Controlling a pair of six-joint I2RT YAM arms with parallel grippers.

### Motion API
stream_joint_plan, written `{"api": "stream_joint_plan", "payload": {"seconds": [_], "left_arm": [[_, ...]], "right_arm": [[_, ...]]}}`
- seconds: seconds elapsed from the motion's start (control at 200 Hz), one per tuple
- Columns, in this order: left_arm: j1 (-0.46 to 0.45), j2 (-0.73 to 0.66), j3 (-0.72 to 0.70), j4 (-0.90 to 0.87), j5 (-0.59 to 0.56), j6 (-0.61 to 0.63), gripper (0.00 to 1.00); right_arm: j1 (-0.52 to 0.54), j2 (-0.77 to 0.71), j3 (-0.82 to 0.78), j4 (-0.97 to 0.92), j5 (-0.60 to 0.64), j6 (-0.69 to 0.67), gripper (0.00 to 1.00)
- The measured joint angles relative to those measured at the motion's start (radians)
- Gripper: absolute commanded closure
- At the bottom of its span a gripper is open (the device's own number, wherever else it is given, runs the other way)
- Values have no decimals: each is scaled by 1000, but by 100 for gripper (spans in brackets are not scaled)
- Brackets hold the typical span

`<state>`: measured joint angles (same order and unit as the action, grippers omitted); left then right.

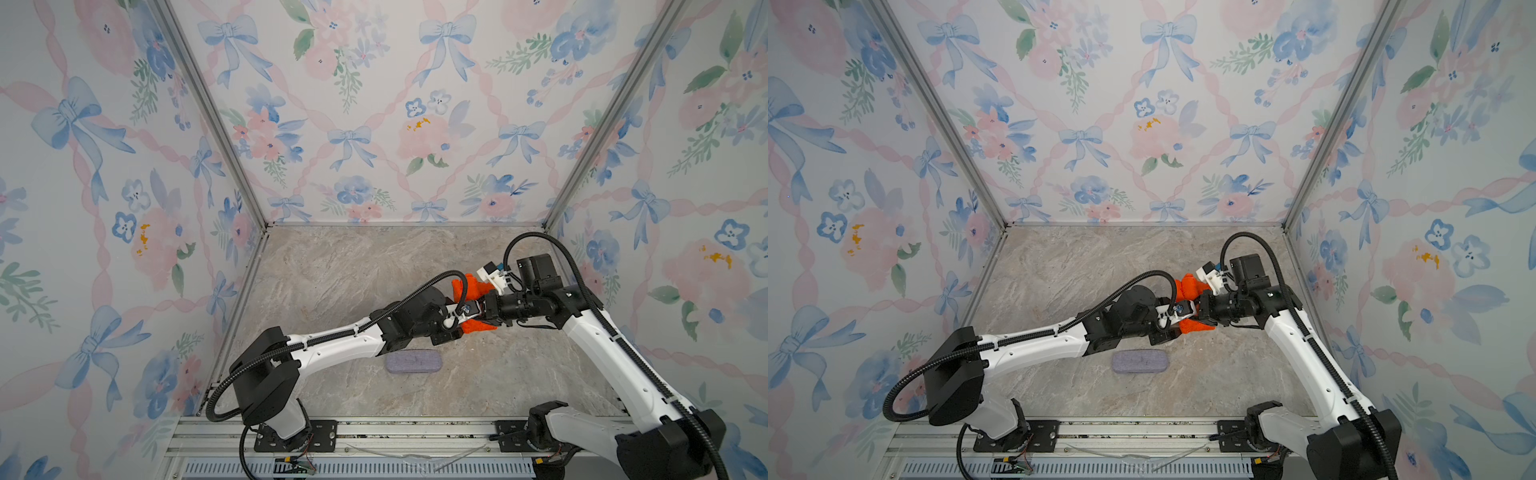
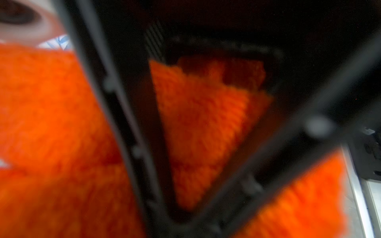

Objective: Wipe the eyeglass case
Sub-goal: Wipe the dirt from the eyeglass case.

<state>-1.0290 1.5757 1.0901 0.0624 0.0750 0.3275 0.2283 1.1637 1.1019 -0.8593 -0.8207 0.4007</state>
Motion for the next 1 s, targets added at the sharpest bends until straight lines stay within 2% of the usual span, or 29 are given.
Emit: {"api": "stream_joint_plan", "payload": {"seconds": [0.14, 0.31, 0.395, 0.49, 0.62, 0.7, 0.78, 0.93, 1.0], "left_arm": [[2, -4, 0, 8, 0, -3, 70], [2, -6, -1, 2, 0, -16, 70], [5, -13, -8, -8, 0, -23, 70], [5, -13, -8, -4, 2, -22, 70], [5, -13, -8, -4, 3, -22, 70], [5, -17, -10, -5, 3, -23, 70], [5, -21, -11, -7, 3, -23, 70], [6, -23, -12, -7, 3, -23, 70], [8, -27, -18, -19, 0, -23, 70]], "right_arm": [[-34, 2, 27, -17, -5, -17, 100], [80, 2, -27, 98, 6, 56, 100], [93, 2, -37, 116, 18, 67, 100], [50, 2, -18, 69, 13, 32, 100], [-85, 1, 40, -30, 9, -45, 100], [-109, -3, 52, -50, 16, -61, 100], [-66, -6, 45, -32, 35, -44, 100], [102, -10, -23, 92, 50, 52, 100], [111, -12, -44, 125, 47, 79, 100]]}}
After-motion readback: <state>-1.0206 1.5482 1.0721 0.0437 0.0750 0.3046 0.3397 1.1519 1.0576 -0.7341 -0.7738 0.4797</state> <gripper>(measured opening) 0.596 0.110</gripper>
